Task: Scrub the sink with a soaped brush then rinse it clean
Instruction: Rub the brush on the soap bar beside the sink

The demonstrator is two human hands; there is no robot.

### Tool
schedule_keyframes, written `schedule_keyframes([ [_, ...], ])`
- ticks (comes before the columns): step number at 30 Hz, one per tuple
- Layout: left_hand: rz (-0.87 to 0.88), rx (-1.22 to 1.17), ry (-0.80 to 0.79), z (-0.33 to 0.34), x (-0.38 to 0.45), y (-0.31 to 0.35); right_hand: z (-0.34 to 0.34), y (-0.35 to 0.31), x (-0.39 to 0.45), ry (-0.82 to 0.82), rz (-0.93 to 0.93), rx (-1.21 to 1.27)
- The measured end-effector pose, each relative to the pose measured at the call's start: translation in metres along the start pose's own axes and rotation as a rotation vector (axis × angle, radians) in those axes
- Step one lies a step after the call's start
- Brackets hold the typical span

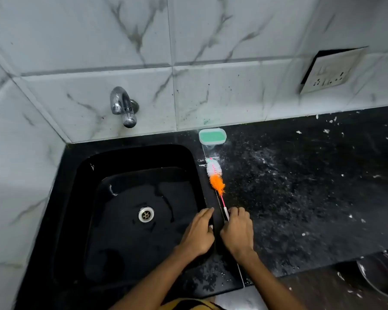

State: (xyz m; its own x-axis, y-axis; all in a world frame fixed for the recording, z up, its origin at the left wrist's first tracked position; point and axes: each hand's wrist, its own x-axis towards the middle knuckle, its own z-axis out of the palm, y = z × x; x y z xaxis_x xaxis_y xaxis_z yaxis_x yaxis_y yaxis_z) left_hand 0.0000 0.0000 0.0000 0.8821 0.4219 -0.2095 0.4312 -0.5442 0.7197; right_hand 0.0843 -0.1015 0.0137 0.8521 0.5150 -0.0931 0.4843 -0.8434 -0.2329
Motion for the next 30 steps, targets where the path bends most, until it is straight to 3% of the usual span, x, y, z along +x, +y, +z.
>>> schedule_keyframes([
  [4,-0.050,-0.037,0.043,0.001,0.003,0.001,-0.002,-0.001,-0.002,-0.020,0.043,0.018],
  [9,-0.071,-0.047,0.062,0.001,0.012,-0.006,-0.014,0.002,0.012,0.026,0.082,0.255],
  [16,-0.090,-0.103,0.066,-0.002,0.026,-0.016,-0.050,0.003,0.062,0.200,-0.007,0.480],
  [30,-0.118,-0.143,0.053,-0.004,0.039,-0.023,-0.104,-0.026,0.172,0.121,0.118,0.106],
])
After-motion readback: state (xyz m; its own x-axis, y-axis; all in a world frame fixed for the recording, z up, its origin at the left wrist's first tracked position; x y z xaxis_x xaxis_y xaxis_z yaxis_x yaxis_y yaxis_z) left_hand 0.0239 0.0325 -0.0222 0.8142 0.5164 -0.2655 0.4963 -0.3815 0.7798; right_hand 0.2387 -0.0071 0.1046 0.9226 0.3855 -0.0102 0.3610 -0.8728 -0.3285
